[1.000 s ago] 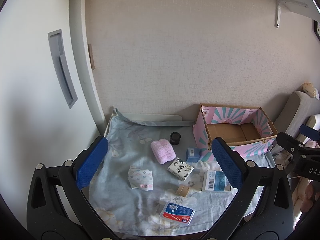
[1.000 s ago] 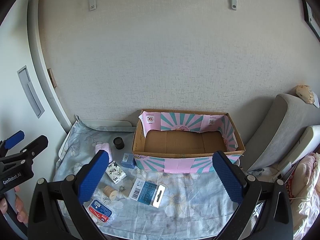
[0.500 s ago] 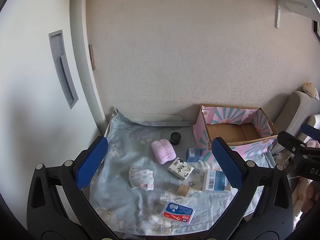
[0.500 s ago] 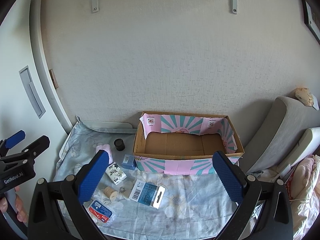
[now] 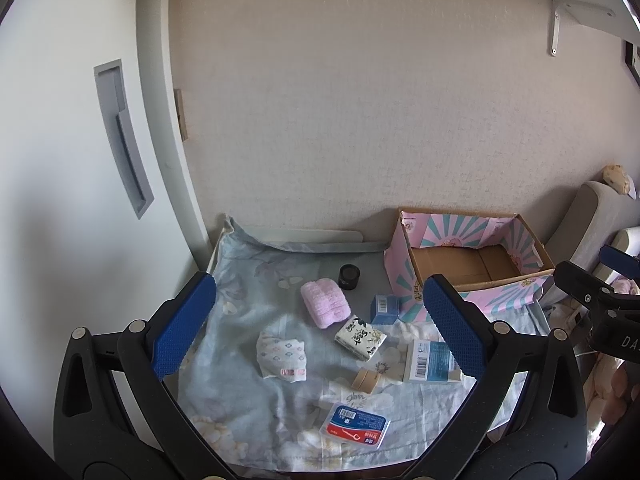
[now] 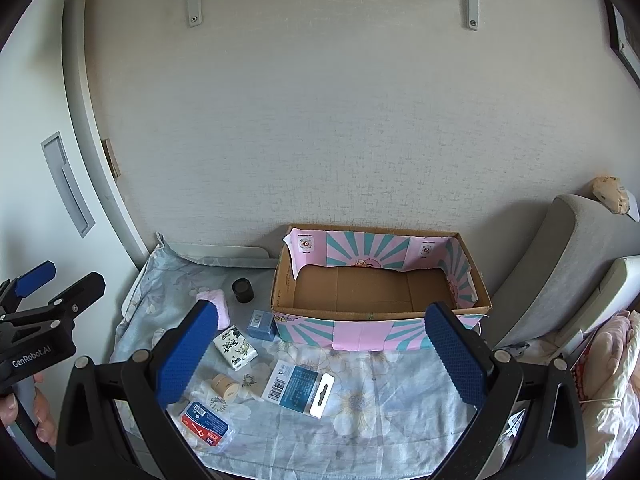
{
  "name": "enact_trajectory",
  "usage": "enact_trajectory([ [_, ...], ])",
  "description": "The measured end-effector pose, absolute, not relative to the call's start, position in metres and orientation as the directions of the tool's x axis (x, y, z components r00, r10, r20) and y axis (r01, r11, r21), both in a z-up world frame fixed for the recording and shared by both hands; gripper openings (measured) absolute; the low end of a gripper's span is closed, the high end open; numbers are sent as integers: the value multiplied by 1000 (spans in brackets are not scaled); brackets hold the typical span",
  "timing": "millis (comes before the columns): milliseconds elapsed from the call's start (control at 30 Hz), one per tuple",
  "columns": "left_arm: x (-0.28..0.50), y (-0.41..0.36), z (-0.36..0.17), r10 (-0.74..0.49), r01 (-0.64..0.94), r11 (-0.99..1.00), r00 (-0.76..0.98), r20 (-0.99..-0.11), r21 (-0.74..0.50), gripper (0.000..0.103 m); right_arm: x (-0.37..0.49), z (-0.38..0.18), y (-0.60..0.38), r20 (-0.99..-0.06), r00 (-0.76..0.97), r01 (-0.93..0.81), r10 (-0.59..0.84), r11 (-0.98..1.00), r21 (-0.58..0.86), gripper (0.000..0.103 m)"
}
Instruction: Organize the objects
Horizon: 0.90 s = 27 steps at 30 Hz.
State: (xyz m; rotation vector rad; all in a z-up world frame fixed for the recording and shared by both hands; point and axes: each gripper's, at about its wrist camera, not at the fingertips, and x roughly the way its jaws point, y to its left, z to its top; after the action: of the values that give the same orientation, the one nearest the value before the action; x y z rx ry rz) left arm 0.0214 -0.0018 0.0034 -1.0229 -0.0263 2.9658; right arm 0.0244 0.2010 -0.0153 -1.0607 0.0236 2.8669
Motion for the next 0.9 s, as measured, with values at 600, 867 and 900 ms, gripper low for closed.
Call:
enact_trajectory([
  [600,12,-9,4,29,-32,-999,-779,-626,-7,103,15,-16,203,-660,-749,-63,53,-998,-9,103],
  [867,4,-31,-17,23,-26,-1000,-743,-669,-6,103,4,-36,201,-701,-712,-58,39,-998,3,103],
  [900,2,-33,-21,22,-26,-1000,-738,-675,-4,103,2,-43,199,-712,-701,-56,35,-998,5,103],
])
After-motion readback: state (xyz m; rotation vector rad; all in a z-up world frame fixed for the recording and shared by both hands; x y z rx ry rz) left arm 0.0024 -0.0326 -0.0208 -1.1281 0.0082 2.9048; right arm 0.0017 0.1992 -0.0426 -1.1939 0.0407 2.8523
